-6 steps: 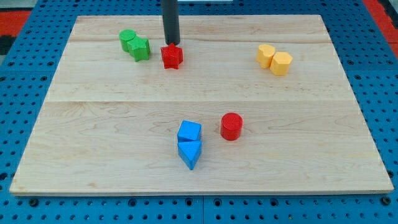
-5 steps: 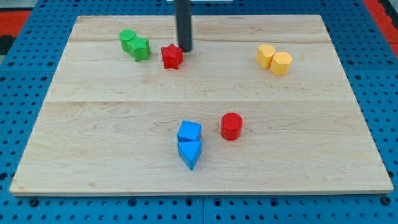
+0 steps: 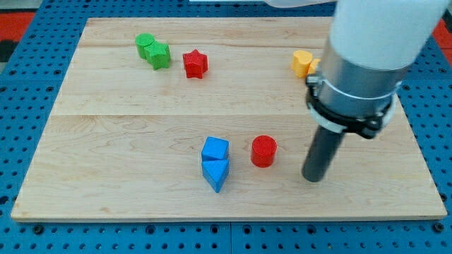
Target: Push the red circle closer to the red star and green star
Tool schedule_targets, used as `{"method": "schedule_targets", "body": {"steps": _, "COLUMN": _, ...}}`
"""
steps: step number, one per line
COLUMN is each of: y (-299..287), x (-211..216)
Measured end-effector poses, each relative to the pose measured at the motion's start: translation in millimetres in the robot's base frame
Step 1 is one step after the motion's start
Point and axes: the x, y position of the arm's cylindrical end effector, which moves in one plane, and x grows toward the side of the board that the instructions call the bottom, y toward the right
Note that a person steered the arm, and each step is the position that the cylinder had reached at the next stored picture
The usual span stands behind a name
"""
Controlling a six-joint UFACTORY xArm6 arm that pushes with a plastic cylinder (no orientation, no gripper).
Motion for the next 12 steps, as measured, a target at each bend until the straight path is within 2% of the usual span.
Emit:
{"method": "schedule_targets", "body": {"steps": 1, "y": -39, "x": -41}}
{"method": "schedule_targets", "body": {"steps": 2, "y": -69, "x": -44}}
{"method": "schedule_targets", "body": {"steps": 3, "y": -59, "x": -13}}
{"method": "schedule_targets", "body": {"steps": 5, "y": -95, "x": -18}}
{"method": "schedule_targets", "body": {"steps": 10, "y": -258, "x": -170}}
{"method": "schedule_targets", "body": {"steps": 11, "y": -267, "x": -183}}
{"method": "schedule_targets", "body": {"steps": 12, "y": -279, "x": -174}}
